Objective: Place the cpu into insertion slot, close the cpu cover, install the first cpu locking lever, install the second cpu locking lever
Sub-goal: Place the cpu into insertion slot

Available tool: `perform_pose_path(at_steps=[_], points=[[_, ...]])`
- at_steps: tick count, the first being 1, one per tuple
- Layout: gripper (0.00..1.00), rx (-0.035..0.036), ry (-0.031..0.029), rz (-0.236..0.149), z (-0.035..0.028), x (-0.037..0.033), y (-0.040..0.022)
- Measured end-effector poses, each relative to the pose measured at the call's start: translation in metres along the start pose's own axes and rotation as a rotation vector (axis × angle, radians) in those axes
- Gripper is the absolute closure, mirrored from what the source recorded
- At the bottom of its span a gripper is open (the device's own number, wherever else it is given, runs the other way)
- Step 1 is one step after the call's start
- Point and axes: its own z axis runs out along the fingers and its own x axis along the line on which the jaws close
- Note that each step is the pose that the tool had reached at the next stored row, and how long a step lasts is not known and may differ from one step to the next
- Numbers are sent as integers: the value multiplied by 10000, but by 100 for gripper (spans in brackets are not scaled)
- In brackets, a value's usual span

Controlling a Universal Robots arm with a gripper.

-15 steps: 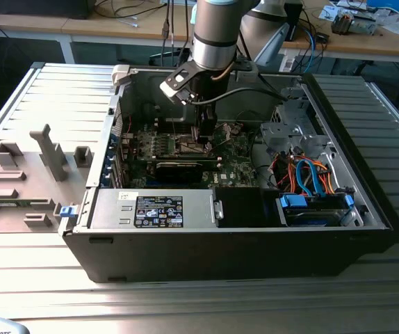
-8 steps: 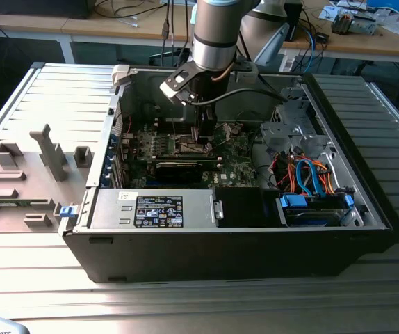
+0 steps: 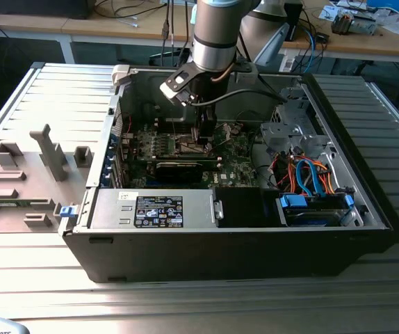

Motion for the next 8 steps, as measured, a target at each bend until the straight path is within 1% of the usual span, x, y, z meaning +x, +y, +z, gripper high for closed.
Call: perform_pose_path(at_steps=[8], points=[[46,0,-1,0,16,0,1]])
